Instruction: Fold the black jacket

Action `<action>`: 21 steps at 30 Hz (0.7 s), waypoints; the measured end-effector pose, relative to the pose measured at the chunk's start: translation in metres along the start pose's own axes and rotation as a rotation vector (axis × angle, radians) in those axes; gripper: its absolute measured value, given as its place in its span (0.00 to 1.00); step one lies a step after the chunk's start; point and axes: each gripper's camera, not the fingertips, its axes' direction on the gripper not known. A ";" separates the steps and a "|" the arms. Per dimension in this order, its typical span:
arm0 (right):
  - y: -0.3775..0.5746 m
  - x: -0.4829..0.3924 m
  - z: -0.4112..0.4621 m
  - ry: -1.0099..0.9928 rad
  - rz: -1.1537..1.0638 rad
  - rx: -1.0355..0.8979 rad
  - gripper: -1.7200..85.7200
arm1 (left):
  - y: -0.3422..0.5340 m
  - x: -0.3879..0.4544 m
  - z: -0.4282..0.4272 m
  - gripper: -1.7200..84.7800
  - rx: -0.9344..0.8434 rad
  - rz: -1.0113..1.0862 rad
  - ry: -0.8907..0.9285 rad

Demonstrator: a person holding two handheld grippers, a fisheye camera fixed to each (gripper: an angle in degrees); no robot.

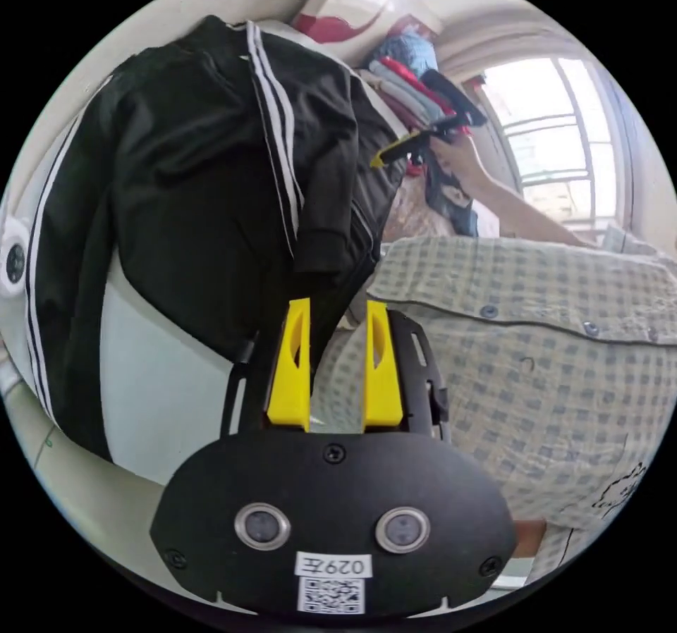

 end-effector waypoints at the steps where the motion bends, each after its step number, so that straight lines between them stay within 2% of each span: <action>1: 0.002 -0.009 -0.008 -0.012 -0.035 0.064 0.01 | 0.003 -0.010 -0.009 0.15 0.078 -0.046 0.029; 5: -0.007 -0.025 -0.015 -0.203 -0.090 0.177 0.01 | -0.014 -0.035 -0.018 0.15 0.236 -0.159 0.060; 8: -0.029 -0.040 0.013 -0.267 -0.141 0.077 0.01 | -0.049 -0.049 0.005 0.15 0.158 -0.185 0.054; 9: -0.032 -0.044 0.021 -0.251 -0.149 0.042 0.01 | -0.057 -0.051 0.012 0.15 0.129 -0.187 0.052; 11: -0.039 -0.056 0.052 -0.050 -0.138 -0.156 0.01 | -0.082 -0.054 0.035 0.14 0.000 -0.179 0.016; 12: -0.038 -0.056 0.058 0.014 -0.139 -0.193 0.01 | -0.085 -0.054 0.039 0.13 -0.030 -0.179 -0.010; 15: -0.023 -0.050 0.048 0.072 -0.089 -0.147 0.01 | -0.093 -0.049 0.044 0.09 -0.087 -0.151 -0.082; 19: -0.025 -0.057 0.025 -0.196 -0.168 0.005 0.01 | -0.094 -0.046 0.037 0.12 -0.045 -0.145 -0.062; 21: -0.036 -0.066 0.035 -0.256 -0.196 -0.027 0.01 | -0.097 -0.045 0.037 0.13 -0.027 -0.138 -0.036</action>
